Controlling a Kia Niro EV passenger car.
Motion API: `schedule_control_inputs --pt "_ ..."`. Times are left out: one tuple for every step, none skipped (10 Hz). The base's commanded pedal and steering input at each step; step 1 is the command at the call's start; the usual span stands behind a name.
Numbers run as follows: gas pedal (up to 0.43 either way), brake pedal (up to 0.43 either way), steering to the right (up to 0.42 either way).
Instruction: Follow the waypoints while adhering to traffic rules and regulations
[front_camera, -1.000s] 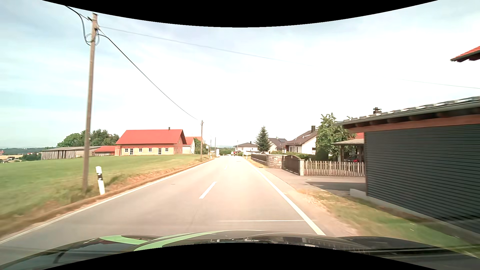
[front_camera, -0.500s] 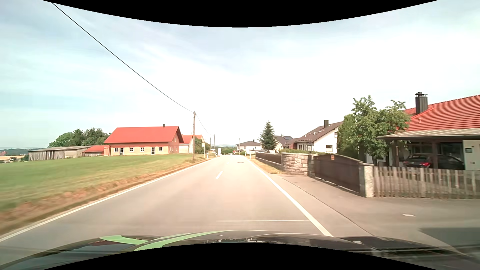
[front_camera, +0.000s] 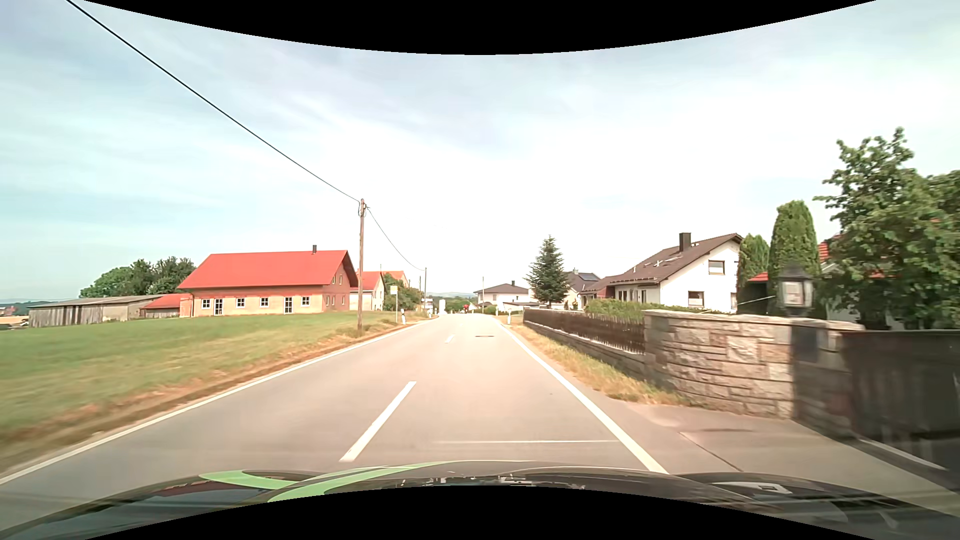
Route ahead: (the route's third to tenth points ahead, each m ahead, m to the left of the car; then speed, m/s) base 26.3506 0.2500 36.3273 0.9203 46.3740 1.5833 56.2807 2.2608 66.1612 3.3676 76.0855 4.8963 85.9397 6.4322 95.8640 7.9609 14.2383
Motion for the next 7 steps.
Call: schedule_control_inputs --pt "0.000 0.238 -0.004" --pt "0.000 0.238 -0.004" --pt "0.000 0.238 -0.004" --pt "0.000 0.238 -0.002" --pt "0.000 0.220 -0.001" --pt "0.000 0.201 -0.001" --pt "0.000 0.201 -0.001"
